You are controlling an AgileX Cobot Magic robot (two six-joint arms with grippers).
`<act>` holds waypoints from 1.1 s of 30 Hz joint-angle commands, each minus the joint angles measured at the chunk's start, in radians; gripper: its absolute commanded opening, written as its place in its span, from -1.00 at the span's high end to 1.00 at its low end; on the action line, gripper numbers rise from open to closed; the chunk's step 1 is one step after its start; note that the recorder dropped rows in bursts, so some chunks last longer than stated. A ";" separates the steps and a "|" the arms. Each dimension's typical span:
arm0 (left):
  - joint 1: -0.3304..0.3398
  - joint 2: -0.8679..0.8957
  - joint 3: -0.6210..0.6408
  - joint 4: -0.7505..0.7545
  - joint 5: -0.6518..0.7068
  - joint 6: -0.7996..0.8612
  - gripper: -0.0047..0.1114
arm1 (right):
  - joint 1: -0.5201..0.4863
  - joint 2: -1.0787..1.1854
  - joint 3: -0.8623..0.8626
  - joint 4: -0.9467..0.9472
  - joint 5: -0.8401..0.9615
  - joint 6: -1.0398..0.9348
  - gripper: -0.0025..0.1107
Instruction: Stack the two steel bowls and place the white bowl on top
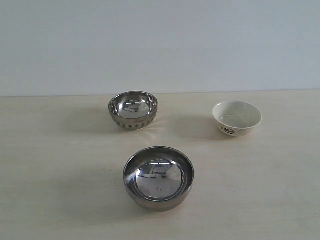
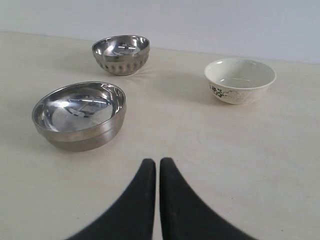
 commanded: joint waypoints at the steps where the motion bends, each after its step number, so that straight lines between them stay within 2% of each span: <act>1: 0.003 -0.003 0.003 0.001 0.001 -0.005 0.85 | -0.005 -0.005 0.000 0.024 -0.005 0.033 0.96; 7: 0.003 -0.003 0.003 0.001 0.001 -0.005 0.85 | -0.005 -0.005 0.000 0.221 -0.007 0.257 0.96; 11: 0.003 -0.003 0.003 0.001 0.001 -0.005 0.85 | -0.005 -0.005 0.000 0.223 -0.029 0.262 0.96; 25: 0.003 -0.003 0.003 0.001 0.001 -0.005 0.85 | -0.005 -0.005 0.000 0.230 -0.421 0.282 0.96; 33: 0.003 -0.003 0.003 0.001 0.001 -0.005 0.85 | -0.005 -0.005 -0.039 0.239 -0.513 0.363 0.96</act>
